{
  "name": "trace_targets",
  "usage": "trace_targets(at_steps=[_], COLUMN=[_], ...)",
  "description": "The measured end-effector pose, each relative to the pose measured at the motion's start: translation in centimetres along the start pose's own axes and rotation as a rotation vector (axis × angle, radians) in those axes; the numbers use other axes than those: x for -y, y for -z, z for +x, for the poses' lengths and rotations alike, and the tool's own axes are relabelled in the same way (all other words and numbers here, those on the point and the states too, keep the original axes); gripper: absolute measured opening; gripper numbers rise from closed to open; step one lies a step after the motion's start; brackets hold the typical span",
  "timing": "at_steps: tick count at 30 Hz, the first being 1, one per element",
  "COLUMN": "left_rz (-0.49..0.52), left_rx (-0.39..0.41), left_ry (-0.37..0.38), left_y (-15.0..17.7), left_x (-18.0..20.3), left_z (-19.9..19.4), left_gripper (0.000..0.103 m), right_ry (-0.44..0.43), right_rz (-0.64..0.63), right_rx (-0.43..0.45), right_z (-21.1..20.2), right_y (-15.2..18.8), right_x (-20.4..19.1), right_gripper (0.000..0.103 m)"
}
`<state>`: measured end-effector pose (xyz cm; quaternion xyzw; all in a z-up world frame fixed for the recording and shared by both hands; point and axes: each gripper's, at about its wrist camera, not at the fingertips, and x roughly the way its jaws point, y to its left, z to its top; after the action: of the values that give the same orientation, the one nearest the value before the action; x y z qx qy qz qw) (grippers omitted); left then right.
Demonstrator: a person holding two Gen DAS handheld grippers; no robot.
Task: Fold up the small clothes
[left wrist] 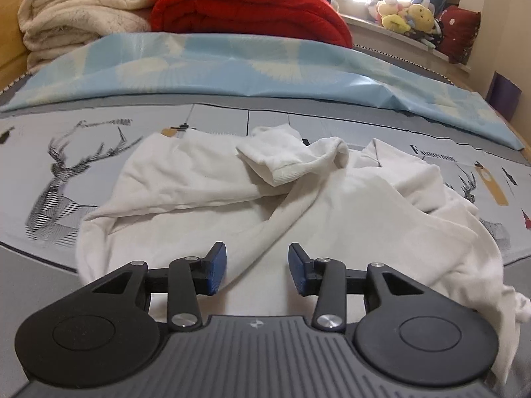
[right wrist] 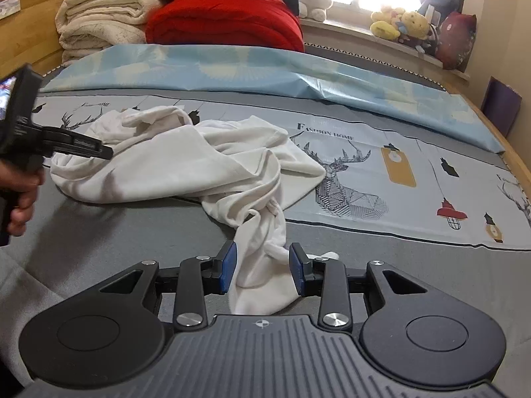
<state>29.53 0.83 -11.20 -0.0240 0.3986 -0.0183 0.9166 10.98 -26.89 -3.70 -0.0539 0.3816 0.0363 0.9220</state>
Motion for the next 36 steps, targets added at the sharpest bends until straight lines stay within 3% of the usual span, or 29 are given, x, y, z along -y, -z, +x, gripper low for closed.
trace_targets(at_steps=[2,5,6,14,20,26,29,32,36], left_rz=[-0.010,0.019,0.039,0.164,0.295,0.199,0.053,-0.077,-0.090], left_rx=[0.003,-0.024,-0.021,0.016,-0.071,-0.245,-0.332,-0.280,-0.256], left_ry=[-0.017,-0.031,-0.031,0.124,0.138,0.062,0.006,0.064,0.121], left_y=[0.1,0.3,0.4,1.0,6.5,11.5,12.6,11.7,10.5], left_x=[0.0,0.3,0.5,-0.3,-5.2,-13.2,-17.1,-19.1,-17.1], left_z=[0.7,1.4,1.1,-7.5,-15.0,-17.0,-16.7,-17.8,-17.4], left_gripper=[0.046,0.012,0.005,0.004,0.003,0.000,0.000,0.001,0.006], right_ry=[0.004,0.018,0.024,0.058,0.066,0.068,0.067,0.048,0.032], right_rz=[0.009,0.003,0.002,0.069,0.157,0.209,0.218,0.230,0.230], right_rx=[-0.010,-0.019,-0.018,0.001,0.011,0.007,-0.005,-0.017,-0.031], right_z=[0.1,0.0,-0.1,-0.3,-0.6,-0.6,-0.4,0.1,1.1], right_y=[0.1,0.3,0.3,-0.2,0.1,0.5,0.7,0.6,0.2], right_x=[0.5,0.9,1.0,1.5,1.3,0.5,0.0,-0.7,-1.9], right_gripper=[0.037,0.037,0.037,0.037,0.037,0.037,0.037,0.037,0.037])
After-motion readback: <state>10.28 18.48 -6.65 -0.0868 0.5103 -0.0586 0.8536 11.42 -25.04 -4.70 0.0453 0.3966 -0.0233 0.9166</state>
